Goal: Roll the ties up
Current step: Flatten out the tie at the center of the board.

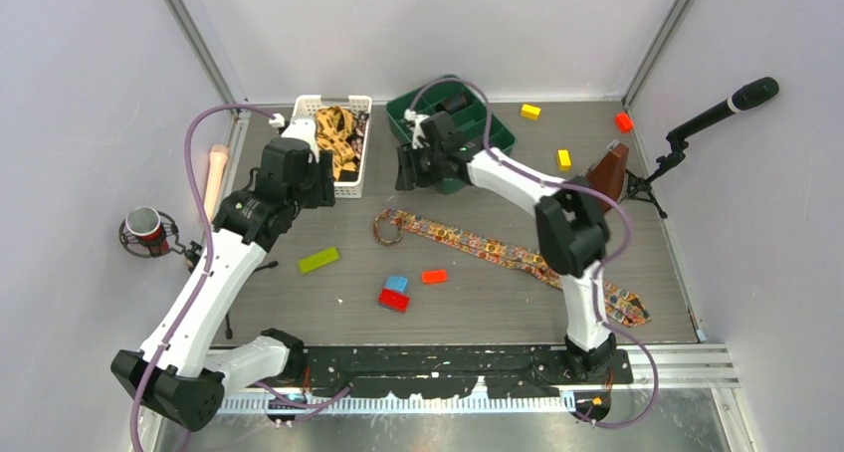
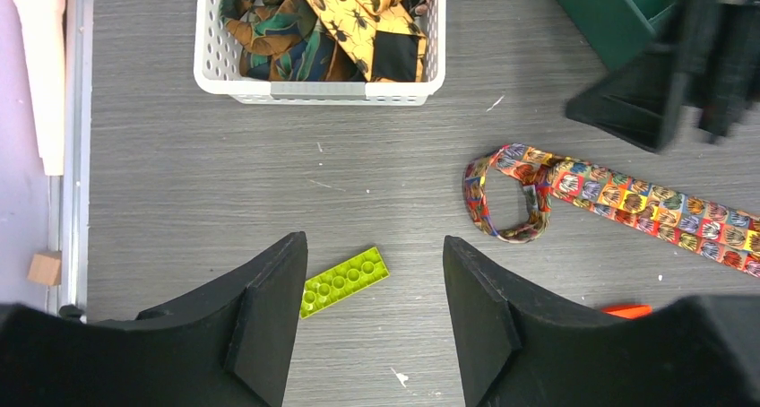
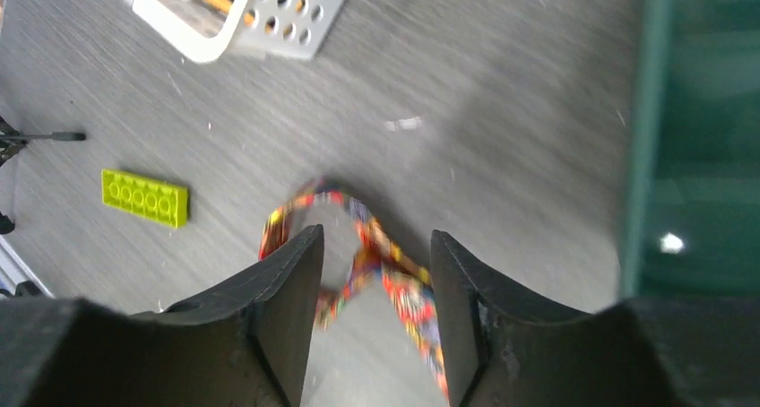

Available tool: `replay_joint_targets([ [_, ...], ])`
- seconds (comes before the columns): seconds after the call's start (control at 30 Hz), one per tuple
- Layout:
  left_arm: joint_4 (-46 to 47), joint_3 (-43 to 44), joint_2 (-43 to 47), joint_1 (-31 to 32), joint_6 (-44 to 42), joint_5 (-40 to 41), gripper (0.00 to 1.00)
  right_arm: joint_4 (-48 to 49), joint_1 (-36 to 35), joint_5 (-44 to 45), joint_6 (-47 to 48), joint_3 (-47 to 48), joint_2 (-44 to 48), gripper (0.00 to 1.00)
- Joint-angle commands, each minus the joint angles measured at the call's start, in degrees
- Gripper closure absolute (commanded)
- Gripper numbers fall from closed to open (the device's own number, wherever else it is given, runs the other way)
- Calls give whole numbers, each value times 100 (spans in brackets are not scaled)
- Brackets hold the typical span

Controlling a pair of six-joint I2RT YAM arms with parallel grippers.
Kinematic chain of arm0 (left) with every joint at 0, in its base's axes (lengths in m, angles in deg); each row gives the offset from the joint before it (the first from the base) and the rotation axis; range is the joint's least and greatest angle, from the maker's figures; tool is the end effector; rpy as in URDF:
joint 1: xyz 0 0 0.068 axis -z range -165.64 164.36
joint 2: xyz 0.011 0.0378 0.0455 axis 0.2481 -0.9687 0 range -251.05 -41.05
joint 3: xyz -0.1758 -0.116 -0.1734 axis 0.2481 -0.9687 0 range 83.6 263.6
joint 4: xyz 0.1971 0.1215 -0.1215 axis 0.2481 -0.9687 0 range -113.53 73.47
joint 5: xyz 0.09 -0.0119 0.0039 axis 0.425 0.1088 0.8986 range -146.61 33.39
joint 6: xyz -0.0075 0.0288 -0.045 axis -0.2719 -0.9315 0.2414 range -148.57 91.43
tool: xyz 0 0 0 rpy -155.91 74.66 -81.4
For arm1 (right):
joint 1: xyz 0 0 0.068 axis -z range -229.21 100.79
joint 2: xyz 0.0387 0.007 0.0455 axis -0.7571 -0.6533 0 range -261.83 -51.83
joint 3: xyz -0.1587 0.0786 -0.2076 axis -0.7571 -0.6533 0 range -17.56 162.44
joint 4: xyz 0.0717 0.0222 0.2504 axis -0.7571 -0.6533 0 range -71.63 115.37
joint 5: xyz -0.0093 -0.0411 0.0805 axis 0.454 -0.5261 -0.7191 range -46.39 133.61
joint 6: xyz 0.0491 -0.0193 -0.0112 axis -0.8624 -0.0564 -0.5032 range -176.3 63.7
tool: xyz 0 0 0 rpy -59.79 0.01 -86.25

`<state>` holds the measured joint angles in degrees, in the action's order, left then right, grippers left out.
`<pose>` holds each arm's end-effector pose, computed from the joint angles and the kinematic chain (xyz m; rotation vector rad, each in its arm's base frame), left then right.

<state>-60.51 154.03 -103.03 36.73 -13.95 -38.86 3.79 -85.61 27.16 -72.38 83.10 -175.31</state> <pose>0.2052 -0.0726 0.3791 -0.0271 2.1575 -0.0325 0.3900 0.3000 0.2184 -0.5762 2.3749 0.7696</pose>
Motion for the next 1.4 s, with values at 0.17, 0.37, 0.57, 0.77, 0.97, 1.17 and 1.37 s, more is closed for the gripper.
replay_joint_targets([
  [0.17,241,26,-86,-13,97,-236,40,595,-451,1031,-479,-2695,2050,80],
  [0.37,250,-45,-55,-13,138,-260,40,1735,-1072,1030,-584,-3450,1783,90],
  [0.57,165,-68,48,-13,96,-148,40,2412,-1244,1220,-697,-3554,1193,96],
  [0.77,218,-159,73,-13,95,-114,40,2576,-1255,1406,-825,-3323,923,96],
  [0.97,249,-200,76,-13,86,-108,40,2655,-1200,1269,-644,-2490,614,96],
  [1.17,246,-255,127,-16,84,-97,40,2369,-838,978,-737,-1190,25,97],
  [1.37,267,-319,145,-13,99,-113,40,2217,-383,578,-1135,-420,-367,94],
])
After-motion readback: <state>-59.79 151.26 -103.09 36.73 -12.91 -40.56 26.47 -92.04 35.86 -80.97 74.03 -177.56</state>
